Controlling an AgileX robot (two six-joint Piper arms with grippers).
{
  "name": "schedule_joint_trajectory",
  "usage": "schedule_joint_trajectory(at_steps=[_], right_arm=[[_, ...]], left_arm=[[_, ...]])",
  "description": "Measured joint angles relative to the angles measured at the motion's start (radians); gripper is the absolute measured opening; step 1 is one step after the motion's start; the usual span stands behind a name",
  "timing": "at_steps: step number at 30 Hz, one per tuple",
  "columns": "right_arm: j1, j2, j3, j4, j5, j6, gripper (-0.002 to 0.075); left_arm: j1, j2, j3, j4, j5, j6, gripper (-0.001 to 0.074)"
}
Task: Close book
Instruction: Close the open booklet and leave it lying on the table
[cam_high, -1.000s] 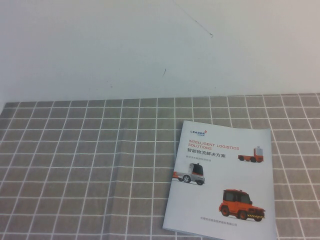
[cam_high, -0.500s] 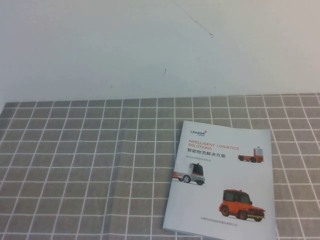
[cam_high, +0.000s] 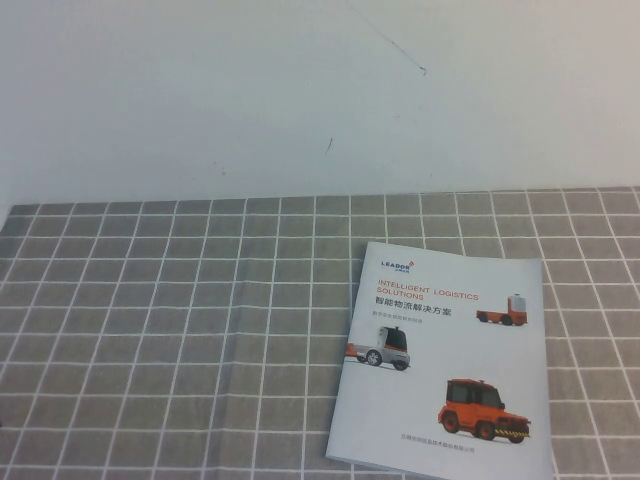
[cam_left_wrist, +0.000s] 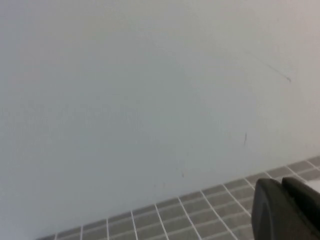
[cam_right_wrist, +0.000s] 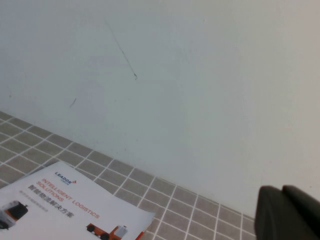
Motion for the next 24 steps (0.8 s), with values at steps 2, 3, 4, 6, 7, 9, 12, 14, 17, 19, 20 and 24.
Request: schedule_joint_trajectory(at_steps=[2,3,4,6,7,9,12,14,17,19,20,24], right_arm=[[0.0,0.0,0.0,0.0,0.004,0.0,-0.0002],[0.0,0.0,0.0,0.0,0.006,0.0,-0.0002],[0.0,0.0,0.0,0.0,0.008,0.0,-0.0002],[0.0,0.0,0.0,0.0,0.008,0.0,-0.0002],[0.0,0.0,0.0,0.0,0.008,0.0,-0.0002],[0.0,0.0,0.0,0.0,0.008,0.0,-0.0002],[0.0,0.0,0.0,0.0,0.008,0.0,-0.0002],[0.0,0.0,0.0,0.0,0.008,0.0,-0.0002],[0.0,0.0,0.0,0.0,0.008,0.0,-0.0002],[0.0,0.0,0.0,0.0,0.008,0.0,-0.0002],[0.0,0.0,0.0,0.0,0.008,0.0,-0.0002],[0.0,0.0,0.0,0.0,0.008,0.0,-0.0002]], left_arm=[[0.005,-0.002,0.013,-0.018,0.042,0.0,-0.0004],[0.012,-0.002,0.013,-0.022,0.064,0.0,-0.0004],[0.025,-0.002,0.013,-0.027,0.085,0.0,-0.0004],[0.054,-0.002,0.013,-0.029,0.133,0.0,-0.0004],[0.074,-0.002,0.013,-0.031,0.16,0.0,-0.0004],[0.123,-0.005,0.013,-0.031,0.202,0.0,-0.0004],[0.191,-0.005,0.013,-0.035,0.277,0.0,-0.0004],[0.222,-0.005,0.013,-0.039,0.324,0.0,-0.0004],[0.235,-0.005,0.013,-0.041,0.408,0.0,-0.0004],[0.238,-0.005,0.013,-0.043,0.457,-0.018,-0.0004],[0.238,-0.005,0.011,-0.043,0.47,-0.039,-0.0004],[0.238,-0.007,0.009,-0.037,0.479,-0.14,-0.0004]])
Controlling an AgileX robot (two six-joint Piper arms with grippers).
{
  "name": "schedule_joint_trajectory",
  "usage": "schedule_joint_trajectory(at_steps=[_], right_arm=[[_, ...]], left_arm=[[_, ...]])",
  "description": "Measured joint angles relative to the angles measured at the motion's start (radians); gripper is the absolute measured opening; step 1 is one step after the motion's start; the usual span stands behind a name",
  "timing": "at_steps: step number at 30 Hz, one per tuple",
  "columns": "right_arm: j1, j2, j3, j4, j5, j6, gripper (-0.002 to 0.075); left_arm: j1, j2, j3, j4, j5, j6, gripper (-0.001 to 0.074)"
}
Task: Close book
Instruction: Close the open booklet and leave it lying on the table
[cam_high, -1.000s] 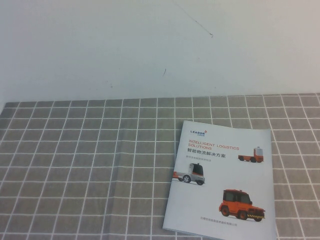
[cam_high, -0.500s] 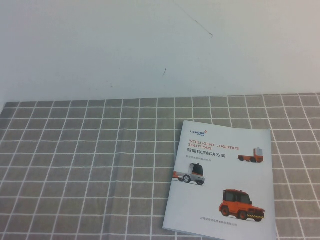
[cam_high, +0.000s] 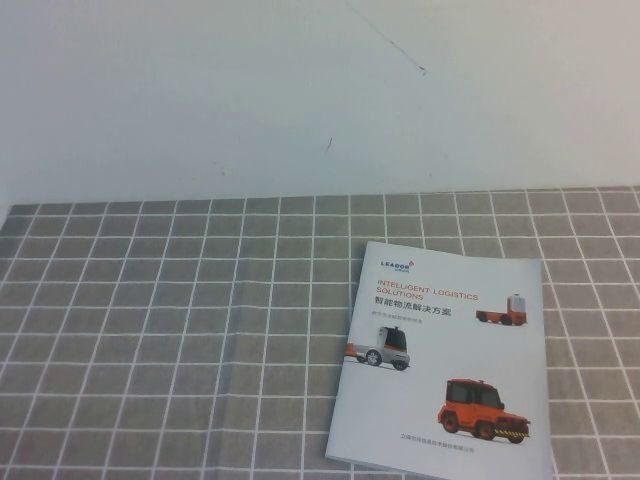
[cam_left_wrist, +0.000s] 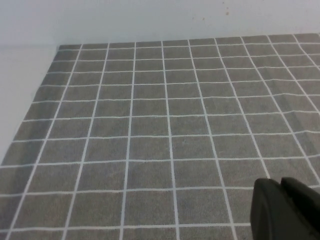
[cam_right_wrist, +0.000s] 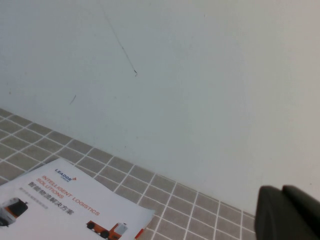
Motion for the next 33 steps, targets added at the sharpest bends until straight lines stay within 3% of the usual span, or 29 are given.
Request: schedule_joint_trajectory(at_steps=[10,33], right_arm=[[0.0,0.0,0.0,0.0,0.004,0.0,-0.0002],[0.0,0.0,0.0,0.0,0.006,0.0,-0.0002]], left_arm=[[-0.023,0.0,-0.004,0.064,0.014,-0.126,-0.0004],[-0.027,0.0,-0.004,0.066,0.016,-0.128,-0.0004]])
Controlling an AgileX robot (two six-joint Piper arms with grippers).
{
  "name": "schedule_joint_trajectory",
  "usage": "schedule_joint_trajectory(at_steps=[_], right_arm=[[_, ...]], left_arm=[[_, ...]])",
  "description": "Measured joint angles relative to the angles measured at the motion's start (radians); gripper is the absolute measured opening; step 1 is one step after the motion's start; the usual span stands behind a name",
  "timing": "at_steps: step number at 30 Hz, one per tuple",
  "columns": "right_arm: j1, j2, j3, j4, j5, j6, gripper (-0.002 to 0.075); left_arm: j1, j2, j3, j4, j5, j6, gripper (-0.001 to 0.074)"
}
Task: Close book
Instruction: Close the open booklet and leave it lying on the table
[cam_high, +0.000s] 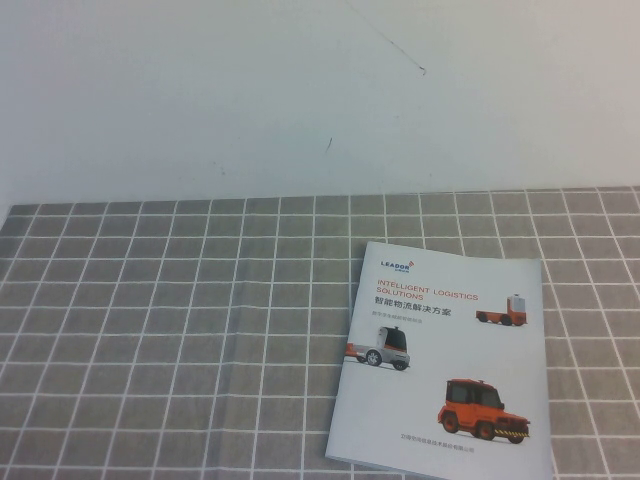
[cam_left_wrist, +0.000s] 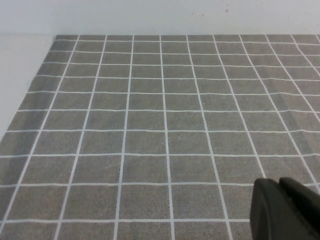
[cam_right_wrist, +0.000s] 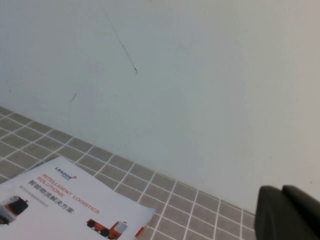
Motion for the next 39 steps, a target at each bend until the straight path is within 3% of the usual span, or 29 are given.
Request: schedule_joint_trajectory(at_steps=[11,20,24,28,39], right_arm=[[-0.02,0.0,0.043,0.039,-0.033,0.0,-0.0002],[-0.237,-0.078,0.244,0.148,-0.074,0.005,-0.0002],[-0.29,-0.108,0.257,0.176,0.013,0.005,-0.0002],[-0.298,-0.111,0.257,0.183,0.137,0.005,-0.0002],[-0.298,-0.111,0.254,0.186,0.152,0.008,-0.0002]], left_arm=[[0.0,0.0,0.0,0.0,0.0,0.0,-0.0004],[0.0,0.0,0.0,0.0,0.0,0.0,-0.0004],[0.0,0.0,0.0,0.002,0.0,0.0,-0.0004],[0.0,0.0,0.0,0.002,0.0,0.0,-0.0004],[0.0,0.0,0.0,0.002,0.0,0.0,-0.0004]])
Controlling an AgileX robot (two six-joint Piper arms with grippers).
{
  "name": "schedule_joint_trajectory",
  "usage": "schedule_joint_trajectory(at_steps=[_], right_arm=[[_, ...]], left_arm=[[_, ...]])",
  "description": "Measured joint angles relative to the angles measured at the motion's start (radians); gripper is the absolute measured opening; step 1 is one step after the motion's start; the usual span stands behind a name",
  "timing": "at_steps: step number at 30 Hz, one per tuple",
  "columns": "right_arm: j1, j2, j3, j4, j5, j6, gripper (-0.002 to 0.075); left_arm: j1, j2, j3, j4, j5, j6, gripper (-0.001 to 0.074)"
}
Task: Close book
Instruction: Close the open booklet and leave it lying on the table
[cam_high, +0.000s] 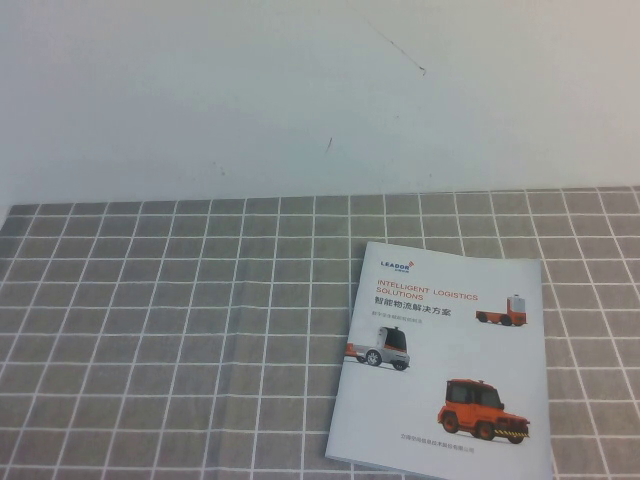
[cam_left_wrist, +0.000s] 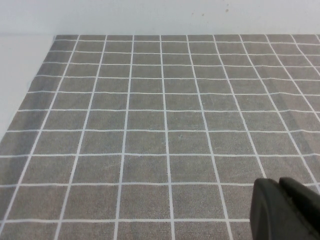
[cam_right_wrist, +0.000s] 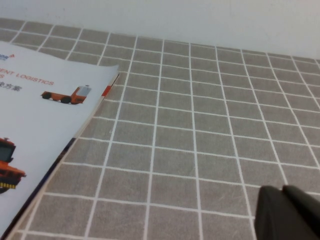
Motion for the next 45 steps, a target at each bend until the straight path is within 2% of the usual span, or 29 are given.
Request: schedule_joint_trajectory(at_steps=[45], right_arm=[[0.0,0.0,-0.001,0.011,0.006,0.038,-0.0002]], left_arm=[[0.0,0.0,0.0,0.0,0.0,-0.004,-0.0004]])
